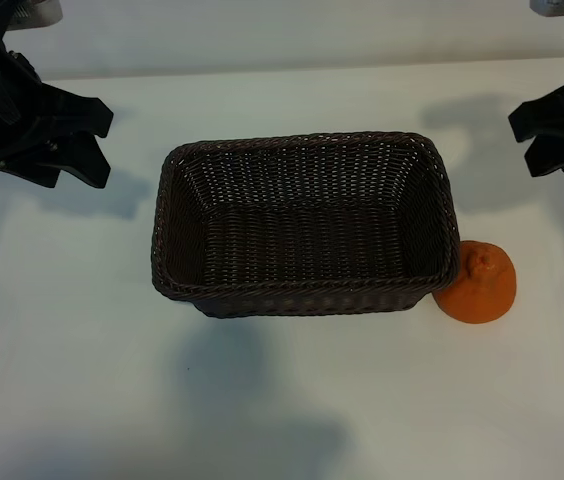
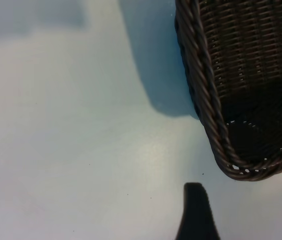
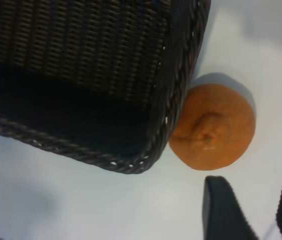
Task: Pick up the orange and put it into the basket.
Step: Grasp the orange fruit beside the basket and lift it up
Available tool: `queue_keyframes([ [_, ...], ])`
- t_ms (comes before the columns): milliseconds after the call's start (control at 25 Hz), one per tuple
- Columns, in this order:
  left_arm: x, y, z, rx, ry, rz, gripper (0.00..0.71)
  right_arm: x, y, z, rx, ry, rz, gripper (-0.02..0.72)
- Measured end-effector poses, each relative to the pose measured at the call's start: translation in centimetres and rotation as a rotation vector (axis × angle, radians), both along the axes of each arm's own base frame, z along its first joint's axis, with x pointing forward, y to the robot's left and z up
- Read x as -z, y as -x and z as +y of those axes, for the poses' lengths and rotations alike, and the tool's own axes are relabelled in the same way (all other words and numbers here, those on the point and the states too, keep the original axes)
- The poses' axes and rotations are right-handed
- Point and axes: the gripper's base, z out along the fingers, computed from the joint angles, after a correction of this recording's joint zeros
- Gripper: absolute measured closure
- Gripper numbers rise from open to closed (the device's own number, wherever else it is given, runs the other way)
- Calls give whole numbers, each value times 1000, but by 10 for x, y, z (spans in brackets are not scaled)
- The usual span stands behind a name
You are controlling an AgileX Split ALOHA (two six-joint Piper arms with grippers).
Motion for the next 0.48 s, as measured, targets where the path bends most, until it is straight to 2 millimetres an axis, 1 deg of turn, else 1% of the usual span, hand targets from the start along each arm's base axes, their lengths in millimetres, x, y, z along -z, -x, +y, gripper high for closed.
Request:
queue_keyframes([
  [160,0,0,0,0,0,0,183,0,-1,-2,-18,28,-17,436],
  [280,0,0,0,0,0,0,183,0,-1,-3,-24,50,-22,414],
  [480,0,0,0,0,-1,0,183,1,-2,-5,-28,72,-26,302],
])
